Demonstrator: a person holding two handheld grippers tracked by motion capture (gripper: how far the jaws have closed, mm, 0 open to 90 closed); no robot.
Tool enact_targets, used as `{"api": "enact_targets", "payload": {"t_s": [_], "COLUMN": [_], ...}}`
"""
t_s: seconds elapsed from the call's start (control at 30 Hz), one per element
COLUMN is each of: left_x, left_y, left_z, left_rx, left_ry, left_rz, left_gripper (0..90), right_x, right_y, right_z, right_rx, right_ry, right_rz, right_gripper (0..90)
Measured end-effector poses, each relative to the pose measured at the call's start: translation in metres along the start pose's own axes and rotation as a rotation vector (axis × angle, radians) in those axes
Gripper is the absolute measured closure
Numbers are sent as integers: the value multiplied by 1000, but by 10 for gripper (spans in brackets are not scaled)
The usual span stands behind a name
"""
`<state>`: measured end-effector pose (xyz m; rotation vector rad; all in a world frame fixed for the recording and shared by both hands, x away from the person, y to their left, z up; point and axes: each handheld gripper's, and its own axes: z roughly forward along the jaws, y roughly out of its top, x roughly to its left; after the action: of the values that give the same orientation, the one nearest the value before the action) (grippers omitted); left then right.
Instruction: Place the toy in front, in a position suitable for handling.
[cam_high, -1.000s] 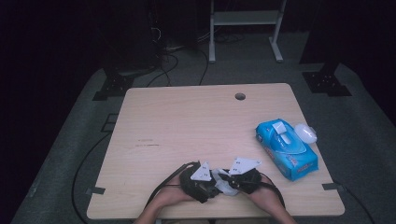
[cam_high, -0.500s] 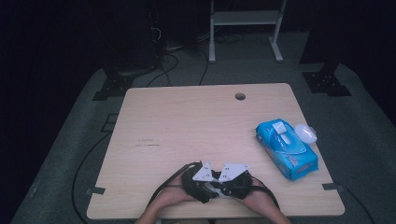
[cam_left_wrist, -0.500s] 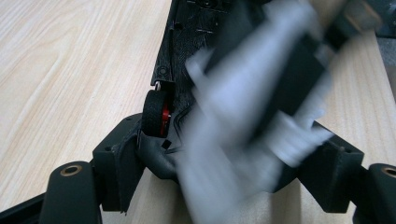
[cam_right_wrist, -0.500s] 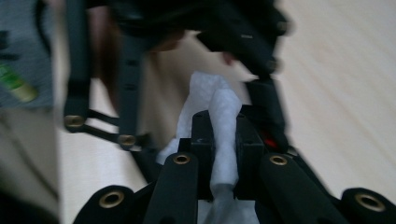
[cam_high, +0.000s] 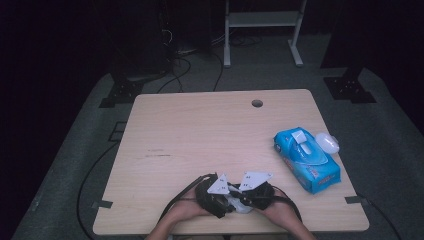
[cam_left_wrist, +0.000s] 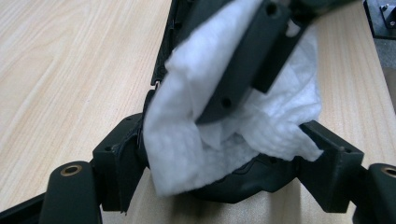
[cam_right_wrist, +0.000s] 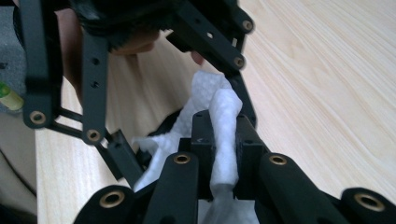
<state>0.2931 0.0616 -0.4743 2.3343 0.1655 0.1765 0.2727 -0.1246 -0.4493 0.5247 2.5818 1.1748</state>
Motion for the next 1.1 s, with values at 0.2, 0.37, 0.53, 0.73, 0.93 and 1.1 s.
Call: {"api": "enact_targets", "payload": {"t_s": [0.2,0.37,0.53,0.73,0.93,1.1], "left_x": [7,13,15,20,23,25], "left_y": [-6,-12,-14,-18,-21,-23], "left_z": [-7,-12,-15,-18,-22,-25], "left_rx": [1,0,8,-16,-32,-43], "left_ry": [10,24,30,7,-5,-26], "left_rz": [-25,-45,-43,-80,-128,-153], "left_gripper": [239,239,239,238,195,176], "right_x": [-27,-34,-29,-41,-39,-39], "right_y": [-19,-35,-32,-40,-40,-40], "right_z": [-24,-41,-37,-44,-43,-42], "right_rx": [-6,-2,12,6,12,14], "right_ry": [-67,-57,-3,-1,13,7], "right_rz": [69,113,73,160,158,153], "right_gripper": [810,807,805,802,801,800]}}
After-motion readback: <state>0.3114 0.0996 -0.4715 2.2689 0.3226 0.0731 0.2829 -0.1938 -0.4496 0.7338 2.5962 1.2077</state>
